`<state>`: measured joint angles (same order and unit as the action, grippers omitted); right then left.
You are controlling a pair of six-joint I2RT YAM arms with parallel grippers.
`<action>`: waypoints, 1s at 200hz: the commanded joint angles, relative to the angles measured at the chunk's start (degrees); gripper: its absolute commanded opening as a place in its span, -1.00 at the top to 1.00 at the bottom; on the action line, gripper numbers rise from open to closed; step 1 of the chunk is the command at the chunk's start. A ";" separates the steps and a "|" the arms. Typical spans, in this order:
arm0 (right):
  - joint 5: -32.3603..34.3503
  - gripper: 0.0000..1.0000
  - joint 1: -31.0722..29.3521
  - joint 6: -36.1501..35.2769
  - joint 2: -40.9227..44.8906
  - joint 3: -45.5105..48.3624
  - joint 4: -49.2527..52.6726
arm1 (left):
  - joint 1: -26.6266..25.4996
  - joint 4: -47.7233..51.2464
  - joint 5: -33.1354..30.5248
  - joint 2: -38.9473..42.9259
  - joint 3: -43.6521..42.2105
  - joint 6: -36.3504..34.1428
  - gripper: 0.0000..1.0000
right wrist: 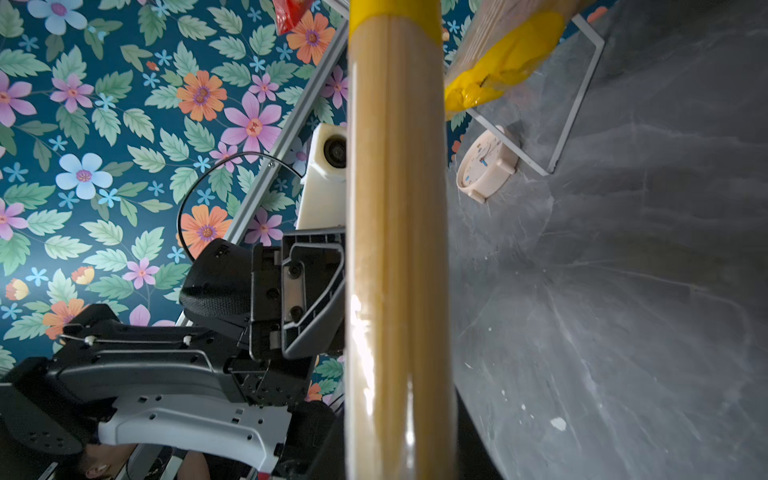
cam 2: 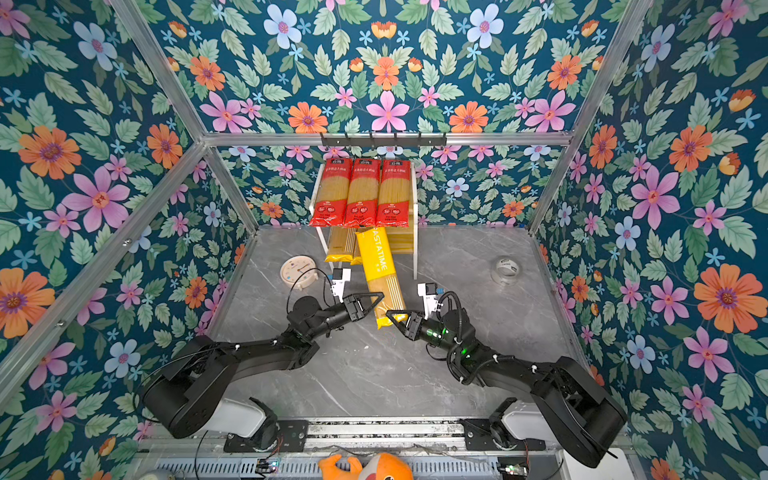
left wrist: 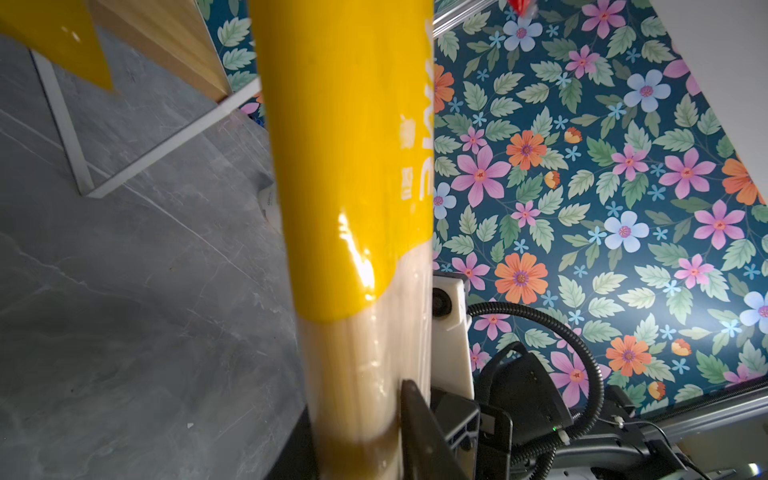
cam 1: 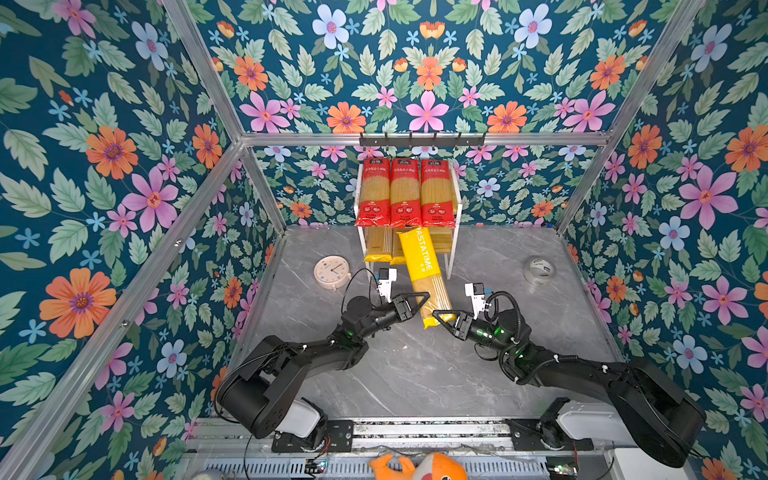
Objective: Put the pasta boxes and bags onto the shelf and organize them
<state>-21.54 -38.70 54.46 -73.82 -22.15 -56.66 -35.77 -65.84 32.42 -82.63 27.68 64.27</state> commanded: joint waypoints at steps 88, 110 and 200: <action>1.03 1.00 10.13 9.62 -19.28 -21.03 -3.13 | 4.66 9.07 -6.39 14.38 -12.04 -4.24 -0.13; 1.49 1.00 10.16 12.54 -24.11 -25.30 -1.72 | 4.66 9.14 -7.17 15.72 -14.33 -4.22 -0.13; 2.05 0.29 10.86 15.55 -23.60 -26.14 10.10 | 4.39 10.60 -9.13 18.39 -16.51 -5.50 -0.15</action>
<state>-18.41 -27.33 68.71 -98.74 -50.37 -44.86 -31.24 -55.70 24.38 -64.64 11.73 60.53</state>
